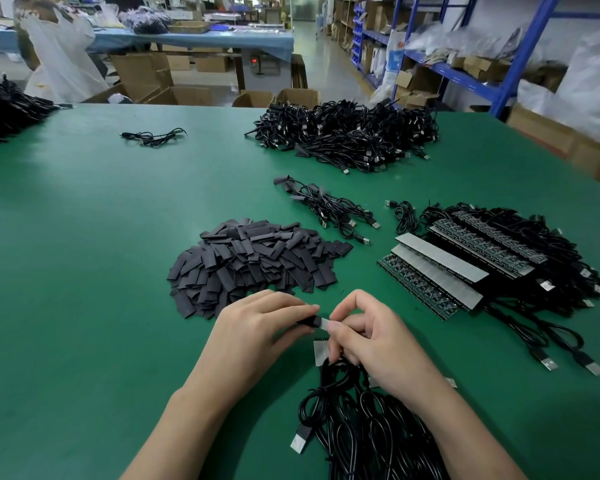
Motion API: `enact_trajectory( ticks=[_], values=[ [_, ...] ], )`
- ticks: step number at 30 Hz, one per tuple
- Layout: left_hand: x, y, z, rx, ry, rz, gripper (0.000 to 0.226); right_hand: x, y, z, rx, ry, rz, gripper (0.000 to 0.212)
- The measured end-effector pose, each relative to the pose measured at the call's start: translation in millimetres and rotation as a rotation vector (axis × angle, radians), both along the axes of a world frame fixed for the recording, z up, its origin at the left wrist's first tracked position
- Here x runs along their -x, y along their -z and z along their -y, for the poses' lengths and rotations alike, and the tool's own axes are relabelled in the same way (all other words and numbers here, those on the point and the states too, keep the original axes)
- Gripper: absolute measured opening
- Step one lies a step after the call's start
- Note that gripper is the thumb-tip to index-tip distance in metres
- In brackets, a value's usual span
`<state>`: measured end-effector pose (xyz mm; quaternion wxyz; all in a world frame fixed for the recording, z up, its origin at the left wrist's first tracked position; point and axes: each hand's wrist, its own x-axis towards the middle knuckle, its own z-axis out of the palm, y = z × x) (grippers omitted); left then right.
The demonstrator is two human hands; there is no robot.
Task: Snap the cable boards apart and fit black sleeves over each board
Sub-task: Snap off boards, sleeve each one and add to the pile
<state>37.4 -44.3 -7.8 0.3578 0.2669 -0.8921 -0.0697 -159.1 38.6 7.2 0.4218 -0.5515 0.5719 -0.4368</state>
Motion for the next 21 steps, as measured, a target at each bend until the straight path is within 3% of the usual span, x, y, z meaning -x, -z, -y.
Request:
enact_trajectory(
  ticks=[21],
  values=[
    [-4.6,-7.1,-0.8,-0.208,0.094,0.036,0.027,2.5,-3.4,-1.5,-0.025,-0.01,0.011,0.013]
  ],
)
